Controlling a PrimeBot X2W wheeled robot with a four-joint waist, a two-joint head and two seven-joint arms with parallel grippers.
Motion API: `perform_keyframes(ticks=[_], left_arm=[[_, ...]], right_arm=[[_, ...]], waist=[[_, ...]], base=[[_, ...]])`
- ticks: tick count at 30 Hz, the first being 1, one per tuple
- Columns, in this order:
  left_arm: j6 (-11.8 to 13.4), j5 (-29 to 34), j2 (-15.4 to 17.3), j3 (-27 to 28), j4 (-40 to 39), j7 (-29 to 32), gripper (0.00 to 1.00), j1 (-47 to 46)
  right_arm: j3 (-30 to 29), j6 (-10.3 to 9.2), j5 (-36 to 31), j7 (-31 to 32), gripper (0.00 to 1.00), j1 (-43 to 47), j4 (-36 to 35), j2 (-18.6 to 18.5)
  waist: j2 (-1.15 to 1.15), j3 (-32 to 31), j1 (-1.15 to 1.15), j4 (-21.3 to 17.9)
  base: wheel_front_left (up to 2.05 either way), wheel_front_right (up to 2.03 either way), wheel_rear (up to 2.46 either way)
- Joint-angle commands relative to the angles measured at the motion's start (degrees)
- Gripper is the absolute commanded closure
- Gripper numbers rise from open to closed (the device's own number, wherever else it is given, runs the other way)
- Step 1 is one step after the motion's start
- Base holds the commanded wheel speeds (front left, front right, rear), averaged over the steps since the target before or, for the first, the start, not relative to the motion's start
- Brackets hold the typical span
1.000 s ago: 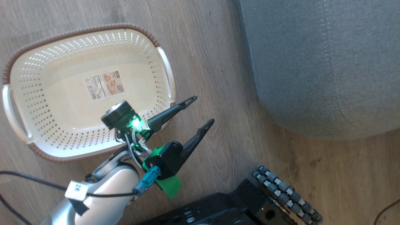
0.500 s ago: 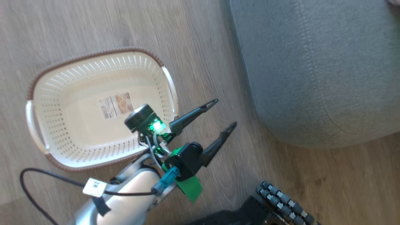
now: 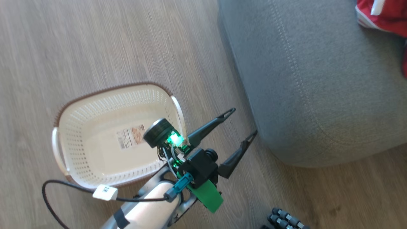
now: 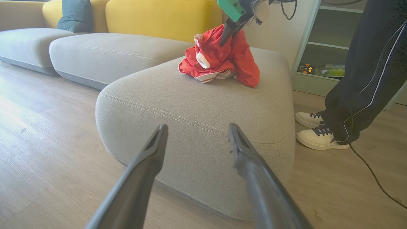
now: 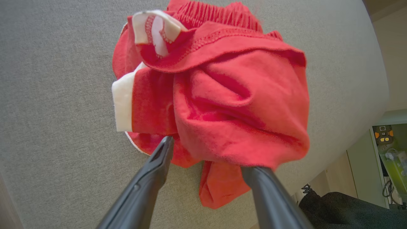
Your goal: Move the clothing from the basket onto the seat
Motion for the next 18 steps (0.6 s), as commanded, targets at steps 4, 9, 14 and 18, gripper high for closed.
perform_keyframes(ticks=[4,9,14,18], left_arm=[[-0.4,0.7,-1.9,1.9,-1.1,-0.3,0.0,1.3],[-0.5,0.8,-3.0,2.6,0.0,-0.3,0.0,3.4],[0.1,0.8,-3.7,3.9,0.7,-0.3,0.0,5.0],[0.8,0.6,-4.1,5.4,1.2,-0.3,0.0,6.1]], right_arm=[[4.4,-0.03,4.5,0.2,0.0,-2.7,-1.7,0.0],[11.5,-0.03,11.0,-2.6,0.0,-1.7,-1.7,1.3],[19.3,-0.03,19.2,-10.7,0.0,1.3,-5.8,1.2],[27.4,-0.03,29.4,-16.0,0.0,6.9,-15.5,-0.5]], waist=[[-0.01,-4.7,0.0,0.6],[-0.01,-9.1,0.0,0.9],[-0.01,-12.8,0.0,1.3],[-0.01,-15.5,0.0,1.9]], base=[[0.0,0.0,0.0],[0.0,0.0,0.0],[0.0,0.0,0.0],[0.0,0.0,0.0]])
